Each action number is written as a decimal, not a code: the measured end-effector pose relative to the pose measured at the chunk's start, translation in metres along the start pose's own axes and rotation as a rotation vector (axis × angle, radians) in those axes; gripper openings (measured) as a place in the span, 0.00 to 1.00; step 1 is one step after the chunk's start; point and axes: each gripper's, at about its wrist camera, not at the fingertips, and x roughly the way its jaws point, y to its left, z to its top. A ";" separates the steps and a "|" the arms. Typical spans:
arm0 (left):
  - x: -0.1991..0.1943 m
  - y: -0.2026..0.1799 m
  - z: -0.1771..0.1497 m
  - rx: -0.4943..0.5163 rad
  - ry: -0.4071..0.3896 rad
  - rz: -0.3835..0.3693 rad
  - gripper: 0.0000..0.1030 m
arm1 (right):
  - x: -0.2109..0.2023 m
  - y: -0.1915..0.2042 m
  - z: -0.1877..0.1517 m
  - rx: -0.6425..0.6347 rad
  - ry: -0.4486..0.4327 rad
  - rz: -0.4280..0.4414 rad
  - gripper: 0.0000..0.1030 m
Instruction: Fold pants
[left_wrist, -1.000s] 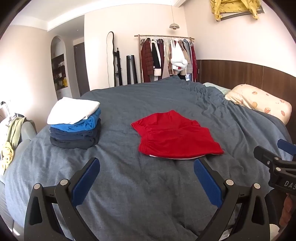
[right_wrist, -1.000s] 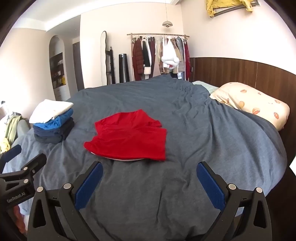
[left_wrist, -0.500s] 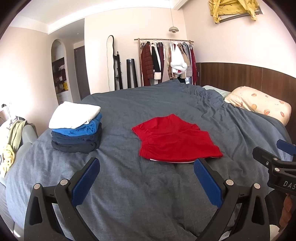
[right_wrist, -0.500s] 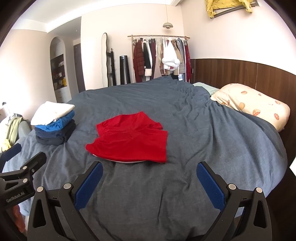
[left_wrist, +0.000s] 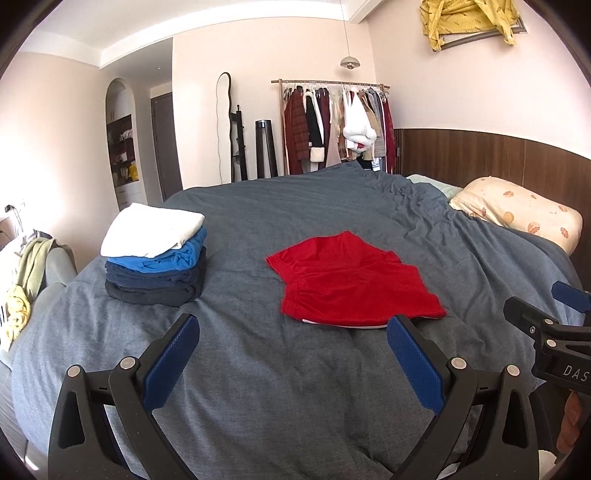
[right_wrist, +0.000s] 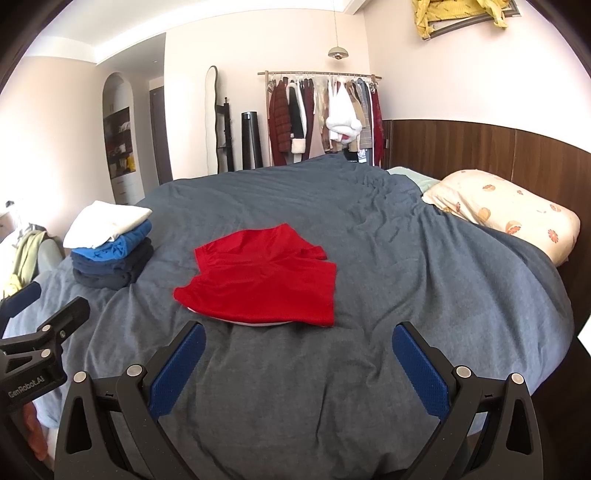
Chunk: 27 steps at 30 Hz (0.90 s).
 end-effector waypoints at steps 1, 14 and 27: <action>0.000 0.000 0.000 0.000 0.000 0.000 1.00 | 0.000 0.000 0.000 0.000 -0.001 0.002 1.00; -0.001 0.001 0.001 -0.005 -0.002 0.004 1.00 | 0.000 0.001 0.003 -0.006 -0.001 0.011 1.00; -0.001 0.007 -0.001 -0.015 -0.001 0.007 1.00 | 0.002 0.004 0.003 -0.013 -0.004 0.013 1.00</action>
